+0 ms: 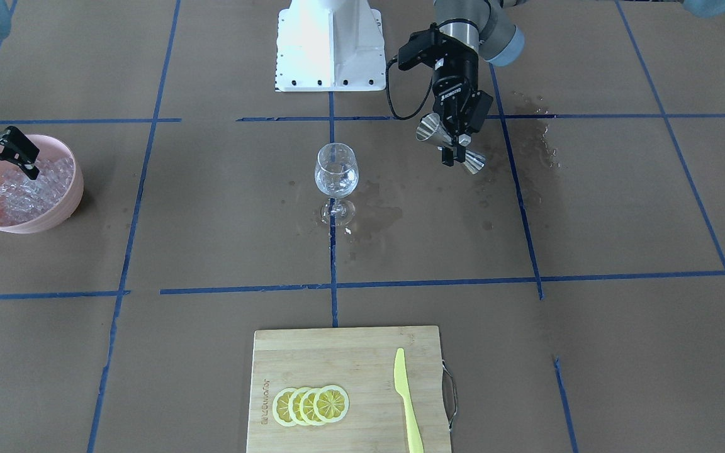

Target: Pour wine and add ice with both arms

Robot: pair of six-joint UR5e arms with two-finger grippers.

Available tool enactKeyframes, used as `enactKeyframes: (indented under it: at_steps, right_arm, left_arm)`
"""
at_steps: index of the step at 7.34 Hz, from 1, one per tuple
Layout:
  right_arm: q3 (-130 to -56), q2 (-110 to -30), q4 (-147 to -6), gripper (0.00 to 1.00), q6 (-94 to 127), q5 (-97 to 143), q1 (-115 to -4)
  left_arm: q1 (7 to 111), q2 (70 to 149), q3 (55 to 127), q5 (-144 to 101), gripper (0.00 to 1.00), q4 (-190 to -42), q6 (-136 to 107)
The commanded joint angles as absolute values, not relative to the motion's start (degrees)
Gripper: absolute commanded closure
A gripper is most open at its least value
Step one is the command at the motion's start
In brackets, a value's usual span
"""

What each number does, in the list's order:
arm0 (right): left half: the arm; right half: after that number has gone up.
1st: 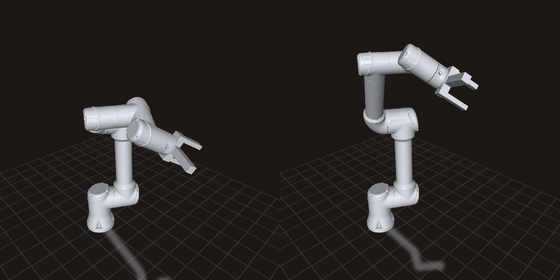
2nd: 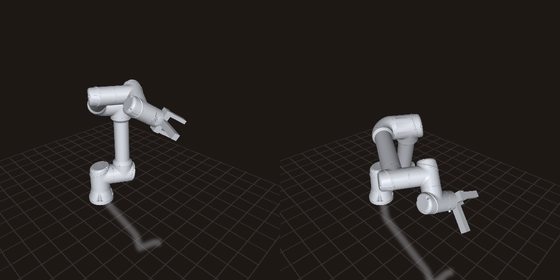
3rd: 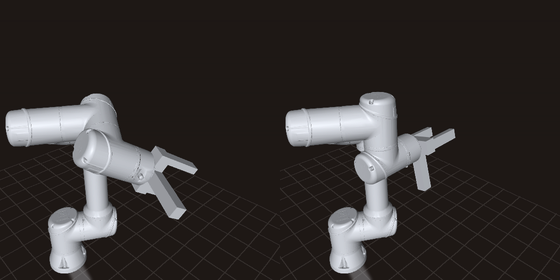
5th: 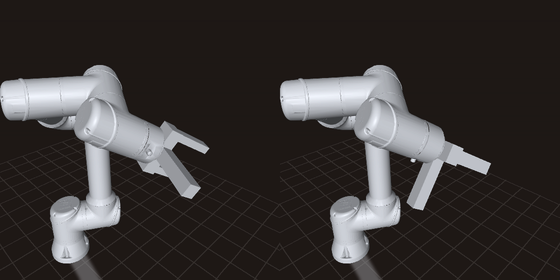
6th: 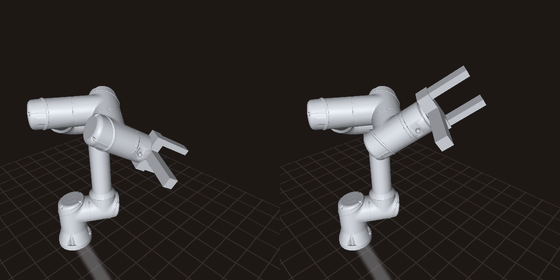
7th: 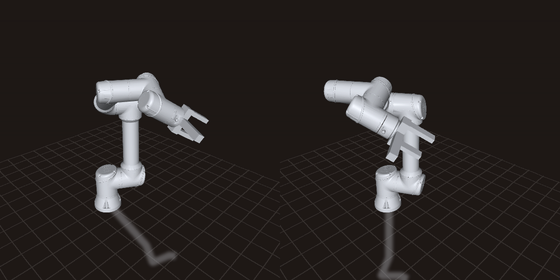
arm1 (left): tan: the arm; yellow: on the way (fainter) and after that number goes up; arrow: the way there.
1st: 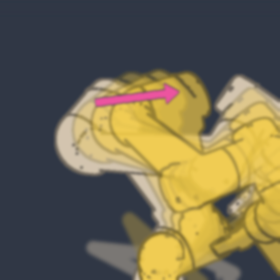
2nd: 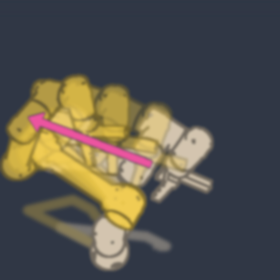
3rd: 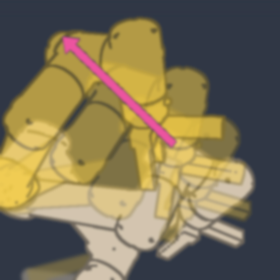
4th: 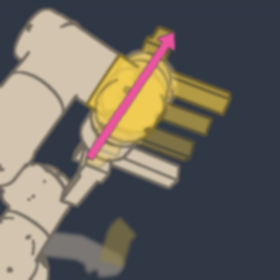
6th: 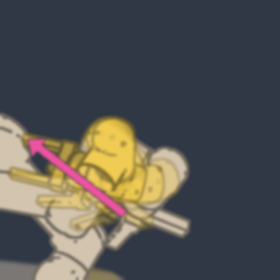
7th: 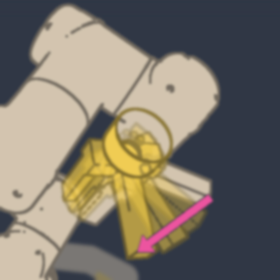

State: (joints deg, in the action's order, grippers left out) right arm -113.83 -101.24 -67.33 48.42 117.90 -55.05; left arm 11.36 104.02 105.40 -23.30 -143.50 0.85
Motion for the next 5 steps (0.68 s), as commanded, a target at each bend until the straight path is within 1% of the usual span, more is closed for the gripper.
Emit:
enactKeyframes:
  at_steps: [1, 3, 4, 5]
  right_arm:
    - [-113.1, -101.3, -67.1, 0.0, 48.5, 115.2, -52.1]
    - [-109.2, -101.3, -61.6, 0.0, 48.7, 114.8, -50.9]
    - [-109.1, -101.3, -61.3, 0.01, 48.8, 115.0, -50.9]
    - [-109.1, -101.3, -61.3, 0.08, 48.8, 115.5, -50.9]
  left_arm:
    - [13.3, 98.1, 105.8, -25.6, 1.0, -151.6, 0.5]
    - [14.3, 94.5, 105.9, -26.4, 1.0, -154.2, 0.6]
    - [14.5, 93.2, 105.9, -27.1, 1.0, -156.2, 0.6]
    - [14.6, 91.6, 105.9, -27.5, 1.0, -158.2, 0.9]
